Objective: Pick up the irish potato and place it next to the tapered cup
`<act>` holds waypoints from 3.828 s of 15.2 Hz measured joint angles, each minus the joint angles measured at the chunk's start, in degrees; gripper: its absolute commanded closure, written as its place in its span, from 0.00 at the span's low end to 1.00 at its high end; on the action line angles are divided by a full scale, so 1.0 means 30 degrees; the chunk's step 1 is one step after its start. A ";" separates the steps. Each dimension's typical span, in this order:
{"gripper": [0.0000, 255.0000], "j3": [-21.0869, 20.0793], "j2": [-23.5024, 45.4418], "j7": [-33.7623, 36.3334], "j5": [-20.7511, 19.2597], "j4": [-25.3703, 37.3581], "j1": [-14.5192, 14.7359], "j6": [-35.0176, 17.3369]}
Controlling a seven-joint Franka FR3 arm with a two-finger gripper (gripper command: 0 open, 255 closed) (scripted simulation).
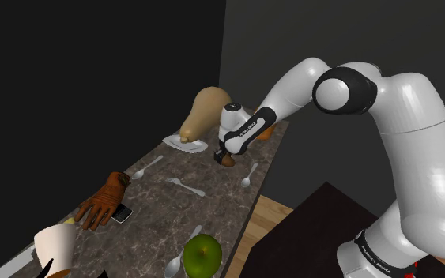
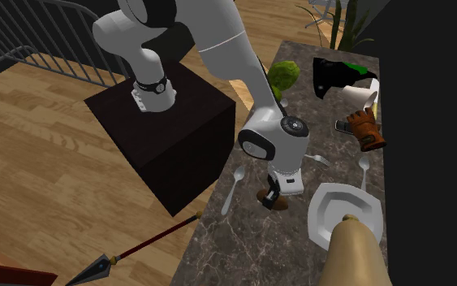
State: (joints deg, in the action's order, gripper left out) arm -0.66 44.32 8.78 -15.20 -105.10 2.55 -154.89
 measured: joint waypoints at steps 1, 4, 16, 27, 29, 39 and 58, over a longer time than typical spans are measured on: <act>1.00 0.0000 0.0000 0.0000 0.0000 0.0000 0.0000 0.0000; 1.00 -0.0042 -0.0241 -0.0040 0.0031 -0.0067 -0.0023 0.0176; 1.00 -0.0467 -0.2921 -0.0556 0.0399 -0.0977 -0.0351 0.1935; 1.00 -0.0831 -0.5030 -0.1057 0.0851 -0.1162 -0.0573 0.3848; 1.00 -0.0891 -0.5341 -0.1054 0.0913 -0.1131 -0.0534 0.4201; 1.00 -0.1213 -0.6872 -0.0522 0.1046 -0.1403 -0.0033 0.5547; 1.00 -0.2807 -0.6224 0.7783 -0.0401 -0.0144 0.6088 0.7375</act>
State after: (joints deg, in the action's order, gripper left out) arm -9.08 25.65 32.13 -16.40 -105.54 20.82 -132.77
